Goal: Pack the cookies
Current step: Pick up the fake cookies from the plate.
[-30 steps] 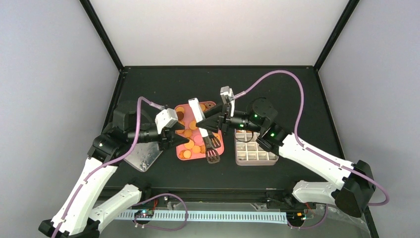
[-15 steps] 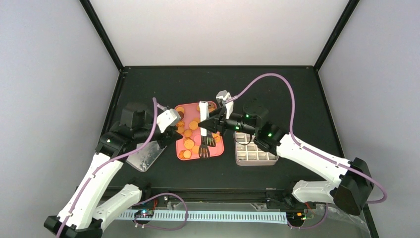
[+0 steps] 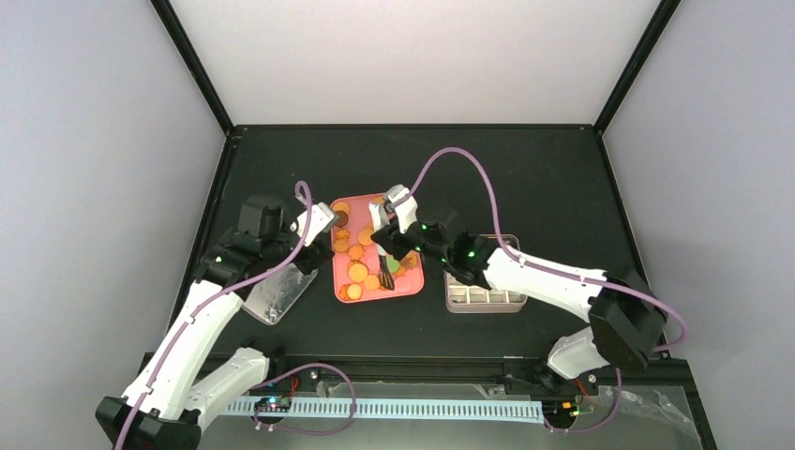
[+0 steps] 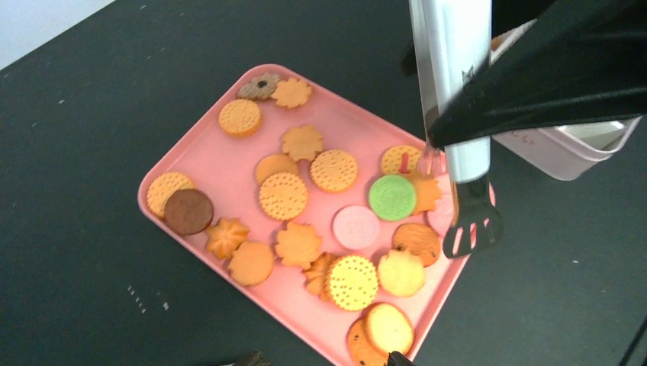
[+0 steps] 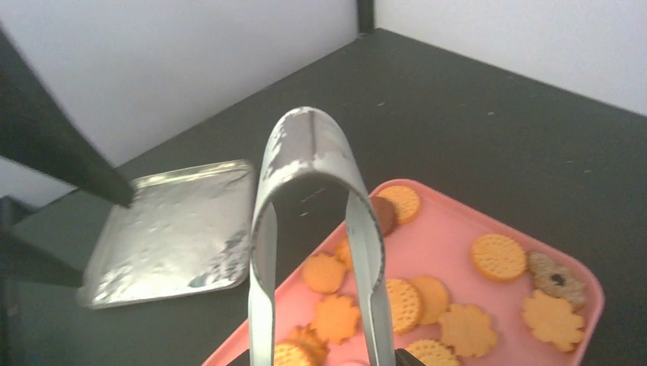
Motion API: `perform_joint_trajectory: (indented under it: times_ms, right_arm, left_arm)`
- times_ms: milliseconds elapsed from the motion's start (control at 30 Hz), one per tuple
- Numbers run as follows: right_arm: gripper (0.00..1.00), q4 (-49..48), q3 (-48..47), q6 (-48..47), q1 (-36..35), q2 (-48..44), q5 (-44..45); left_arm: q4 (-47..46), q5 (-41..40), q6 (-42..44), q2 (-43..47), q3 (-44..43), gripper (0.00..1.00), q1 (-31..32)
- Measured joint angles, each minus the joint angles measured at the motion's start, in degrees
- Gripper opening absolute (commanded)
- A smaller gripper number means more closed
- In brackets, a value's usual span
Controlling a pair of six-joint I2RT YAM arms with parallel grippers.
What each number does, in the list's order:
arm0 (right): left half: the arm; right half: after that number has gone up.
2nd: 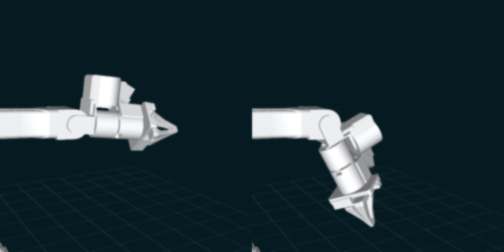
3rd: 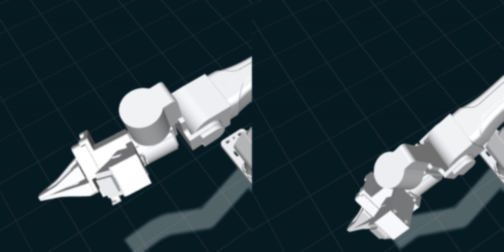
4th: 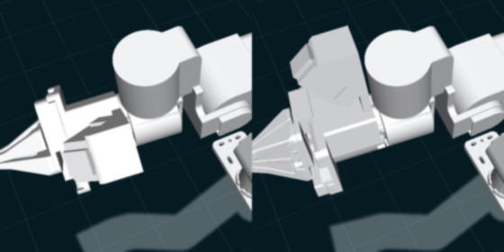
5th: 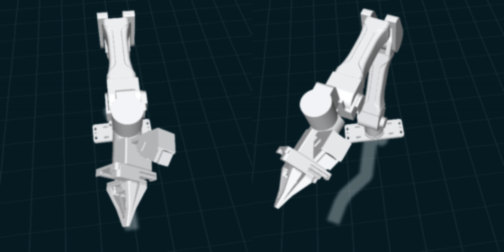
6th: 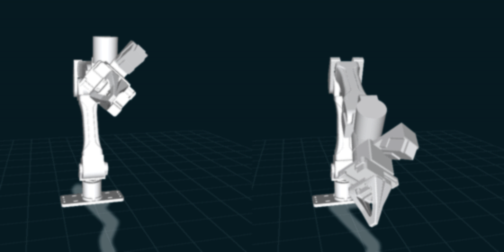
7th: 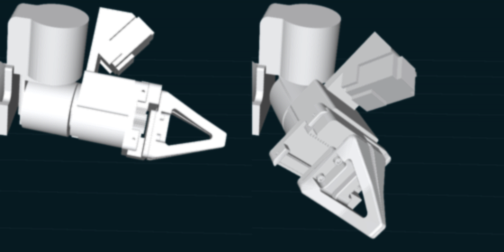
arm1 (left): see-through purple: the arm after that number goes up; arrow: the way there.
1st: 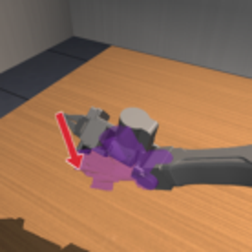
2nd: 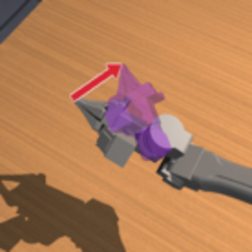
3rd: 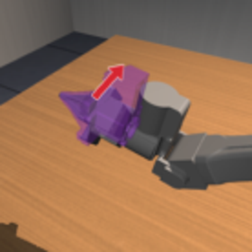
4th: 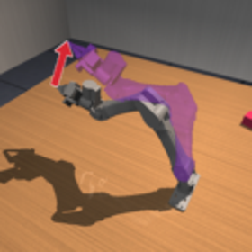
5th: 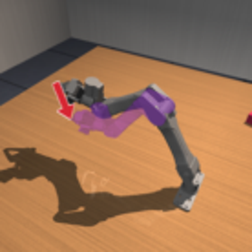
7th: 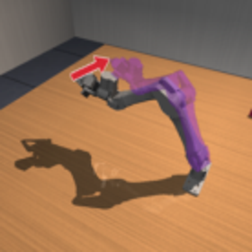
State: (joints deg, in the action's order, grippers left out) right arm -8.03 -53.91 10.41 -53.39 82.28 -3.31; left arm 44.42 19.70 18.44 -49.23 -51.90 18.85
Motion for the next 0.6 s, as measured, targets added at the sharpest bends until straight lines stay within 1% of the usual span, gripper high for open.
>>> perform_joint_trajectory:
  times_ms: [167,400,500,600]
  right_arm:
    - [0.44,-3.87,-2.51,-2.25,-0.17,5.16,6.45]
    - [0.44,-8.13,-9.92,-5.25,-1.07,15.39,14.67]
    - [0.44,-9.09,-10.67,-5.53,-1.53,18.12,17.07]
    - [0.44,-11.06,-9.57,-5.55,-2.16,18.78,18.69]
  left_arm:
    - [-0.42,-0.59,0.74,1.62,1.62,0.41,-4.72]
    - [-1.25,0.48,3.21,3.54,4.44,0.39,-15.30]
    - [-1.49,1.46,4.02,3.63,5.92,0.39,-19.21]
    - [-2.16,2.49,4.52,4.37,7.80,0.39,-21.77]
